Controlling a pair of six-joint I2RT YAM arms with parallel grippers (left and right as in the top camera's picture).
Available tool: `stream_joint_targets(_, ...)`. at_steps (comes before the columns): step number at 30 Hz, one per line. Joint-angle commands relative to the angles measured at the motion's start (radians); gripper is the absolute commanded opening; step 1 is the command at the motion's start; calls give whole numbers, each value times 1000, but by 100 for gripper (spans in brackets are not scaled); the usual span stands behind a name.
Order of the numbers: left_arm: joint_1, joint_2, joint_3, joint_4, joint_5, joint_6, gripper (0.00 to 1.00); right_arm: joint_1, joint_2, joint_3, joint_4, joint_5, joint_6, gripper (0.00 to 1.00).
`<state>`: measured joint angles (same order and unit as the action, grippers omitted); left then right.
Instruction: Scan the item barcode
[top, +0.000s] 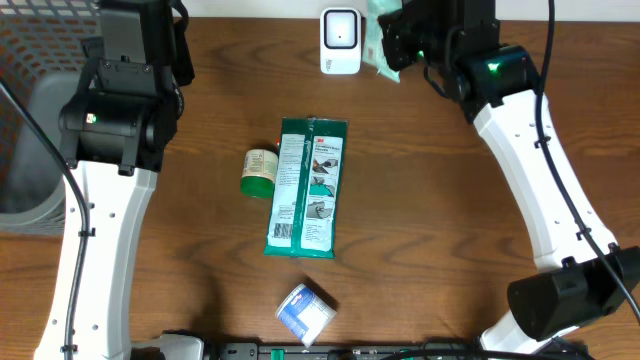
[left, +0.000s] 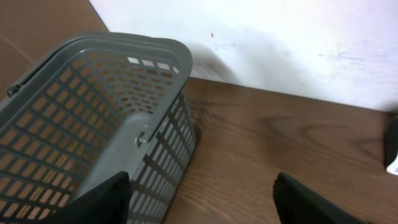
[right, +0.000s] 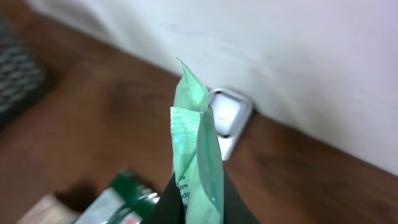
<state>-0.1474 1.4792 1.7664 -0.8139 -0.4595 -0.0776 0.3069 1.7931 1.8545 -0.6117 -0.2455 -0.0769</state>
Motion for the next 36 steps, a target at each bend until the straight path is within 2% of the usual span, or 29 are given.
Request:
stream_joint_targets(1,2,4,2,-13,-28,2,75,-55,14,-5,3,-317,45,1)
stream_joint_targets(2,2,4,2,-16,-28,2,75,-73,17,-5,5,-376,59,1)
stream_joint_targets(3,2,4,2,-16,-28,2,80,-89,20,-5,5,-437,61,1)
stream_joint_targets(7,2,4,2,-16,-28,2,81,-149,39,-5,3,-684,77,1)
stream_joint_targets(9,2,4,2,-16,-28,2,81,-179,51,-5,3,-792,171,1)
stream_joint_targets(14,1,4,2,-16,-28,1,82,-272,100,-5,2,-1202,386,1)
stream_joint_targets(16,2,4,2,-16,-28,2,82,-298,127,-5,-5,-1311,435,1)
stream_joint_targets(19,1,4,2,-16,-28,2,82,-313,174,-6,-92,-1315,445,1)
stream_joint_targets(24,2,4,2,-16,-28,2,82,-313,273,-7,-373,-1315,243,1)
stream_joint_targets(28,2,4,2,-16,-28,2,82,-291,338,-7,-720,-1309,-63,1)
stream_joint_targets(31,2,4,2,-16,-28,2,82,-269,347,-7,-949,-1220,-301,1)
stream_joint_targets(34,2,4,2,-16,-28,2,82,-248,344,-8,-1090,-1155,-479,1)
stream_joint_targets(36,2,4,2,-16,-28,2,82,-233,339,-8,-1090,-1092,-479,1)
